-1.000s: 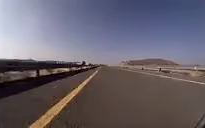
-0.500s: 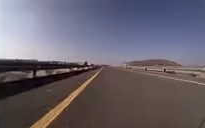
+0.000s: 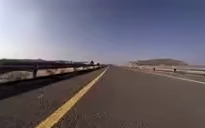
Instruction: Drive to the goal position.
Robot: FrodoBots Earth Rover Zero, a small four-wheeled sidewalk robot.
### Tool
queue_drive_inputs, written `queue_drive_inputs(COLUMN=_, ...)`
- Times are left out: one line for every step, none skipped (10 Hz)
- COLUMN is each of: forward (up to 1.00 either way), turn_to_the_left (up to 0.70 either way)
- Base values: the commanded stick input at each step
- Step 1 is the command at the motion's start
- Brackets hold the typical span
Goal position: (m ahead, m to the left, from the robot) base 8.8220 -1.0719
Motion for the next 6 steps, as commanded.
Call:
queue_drive_inputs(forward=0.85, turn_to_the_left=0.00)
queue_drive_inputs(forward=0.85, turn_to_the_left=0.00)
queue_drive_inputs(forward=0.85, turn_to_the_left=0.00)
queue_drive_inputs(forward=0.85, turn_to_the_left=0.00)
queue_drive_inputs(forward=0.85, turn_to_the_left=0.00)
queue_drive_inputs(forward=0.85, turn_to_the_left=0.00)
